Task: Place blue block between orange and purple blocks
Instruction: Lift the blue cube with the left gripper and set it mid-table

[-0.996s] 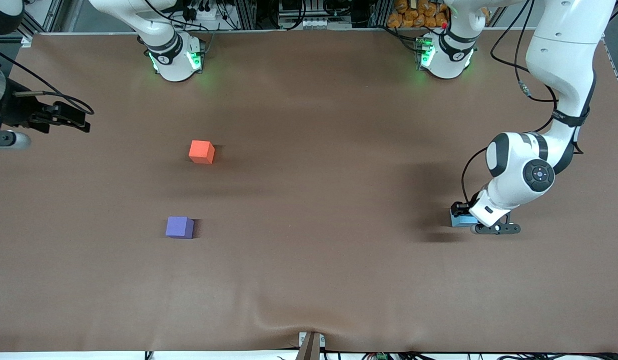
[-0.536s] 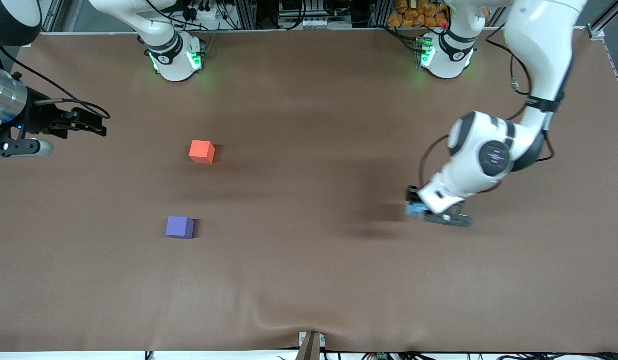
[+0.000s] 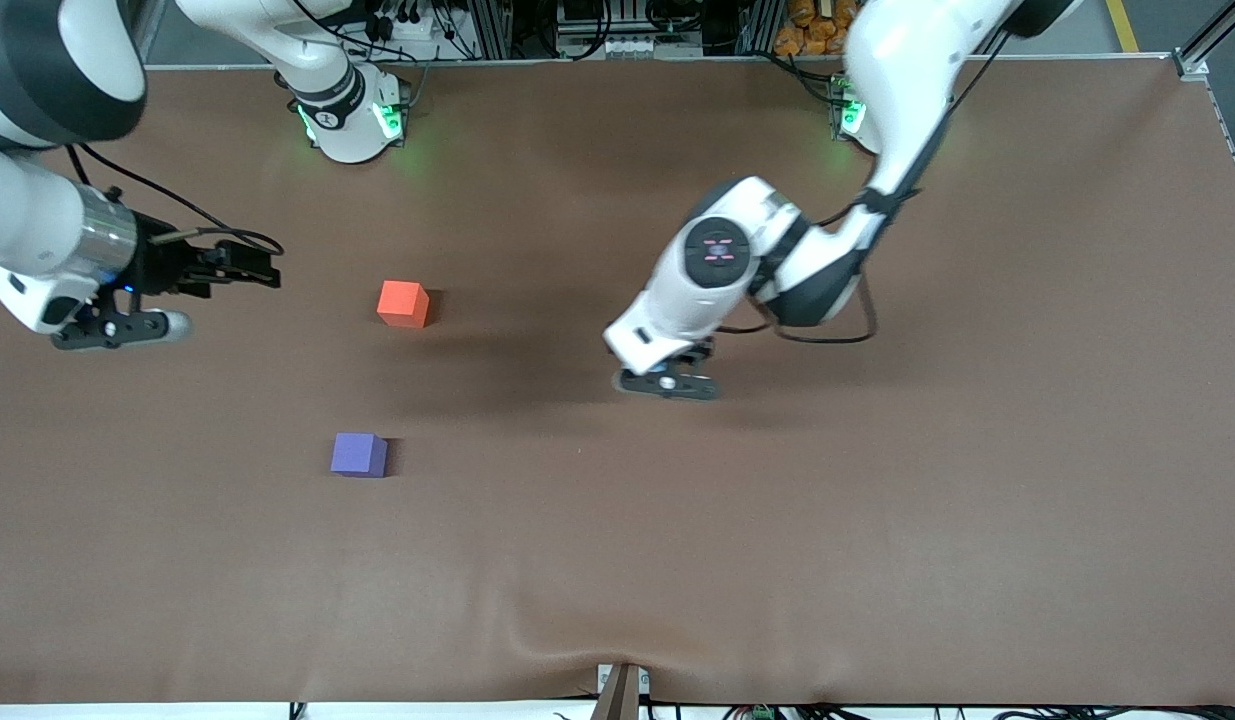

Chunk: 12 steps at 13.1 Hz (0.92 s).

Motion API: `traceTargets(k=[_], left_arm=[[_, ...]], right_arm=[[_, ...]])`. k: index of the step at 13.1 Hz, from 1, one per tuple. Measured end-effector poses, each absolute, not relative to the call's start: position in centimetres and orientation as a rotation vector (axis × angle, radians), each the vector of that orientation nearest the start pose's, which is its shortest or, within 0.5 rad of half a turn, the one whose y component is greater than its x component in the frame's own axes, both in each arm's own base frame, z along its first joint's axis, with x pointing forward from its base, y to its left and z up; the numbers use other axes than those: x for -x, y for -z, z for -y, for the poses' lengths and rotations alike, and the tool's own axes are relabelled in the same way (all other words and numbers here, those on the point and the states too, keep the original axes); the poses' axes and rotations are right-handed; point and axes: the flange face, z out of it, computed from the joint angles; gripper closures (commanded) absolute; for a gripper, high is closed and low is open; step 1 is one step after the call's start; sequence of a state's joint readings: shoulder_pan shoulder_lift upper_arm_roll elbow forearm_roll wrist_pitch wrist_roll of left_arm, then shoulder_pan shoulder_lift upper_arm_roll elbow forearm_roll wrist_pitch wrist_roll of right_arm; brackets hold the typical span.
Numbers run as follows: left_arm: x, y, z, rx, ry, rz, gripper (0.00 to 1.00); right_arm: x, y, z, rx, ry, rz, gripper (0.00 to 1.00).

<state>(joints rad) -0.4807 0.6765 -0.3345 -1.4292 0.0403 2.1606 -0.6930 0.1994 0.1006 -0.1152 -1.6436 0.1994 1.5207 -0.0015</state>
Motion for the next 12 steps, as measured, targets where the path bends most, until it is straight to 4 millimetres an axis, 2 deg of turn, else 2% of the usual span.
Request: traceTargets(k=[2, 4, 6, 7, 8, 9, 10, 12], left_arm=[[-51.5, -29.8, 54.2, 3.296, -0.056, -0.061, 1.00], [-48.4, -27.0, 58.1, 3.247, -0.020, -0.054, 1.00], [-46.6, -24.3, 60.2, 3.240, -0.008, -0.054, 0.97], [-46.5, -22.9, 60.5, 3.248, 0.009, -0.055, 0.75], [-46.9, -21.7, 60.5, 3.259, 0.031, -0.049, 0.22], [-47.2, -20.6, 60.5, 3.269, 0.048, -0.041, 0.00], [-47.3, -20.0, 60.4, 3.273, 0.055, -0.027, 0.00], [-47.6, -20.3, 60.6, 3.283, 0.068, -0.003, 0.00]], right_arm=[[-56.8, -52.4, -8.4, 2.932, -0.346, 0.125, 0.00], [-57.0, -51.8, -9.3, 2.932, -0.353, 0.144, 0.00], [-57.2, -51.5, -9.7, 2.933, -0.347, 0.151, 0.00], [-57.2, -51.5, -9.9, 2.934, -0.341, 0.154, 0.00], [-57.2, -51.5, -10.2, 2.934, -0.337, 0.161, 0.00], [-57.2, -51.5, -10.6, 2.935, -0.329, 0.171, 0.00], [-57.2, -51.5, -11.1, 2.935, -0.323, 0.182, 0.00], [-57.2, -51.4, -11.6, 2.936, -0.324, 0.195, 0.00]])
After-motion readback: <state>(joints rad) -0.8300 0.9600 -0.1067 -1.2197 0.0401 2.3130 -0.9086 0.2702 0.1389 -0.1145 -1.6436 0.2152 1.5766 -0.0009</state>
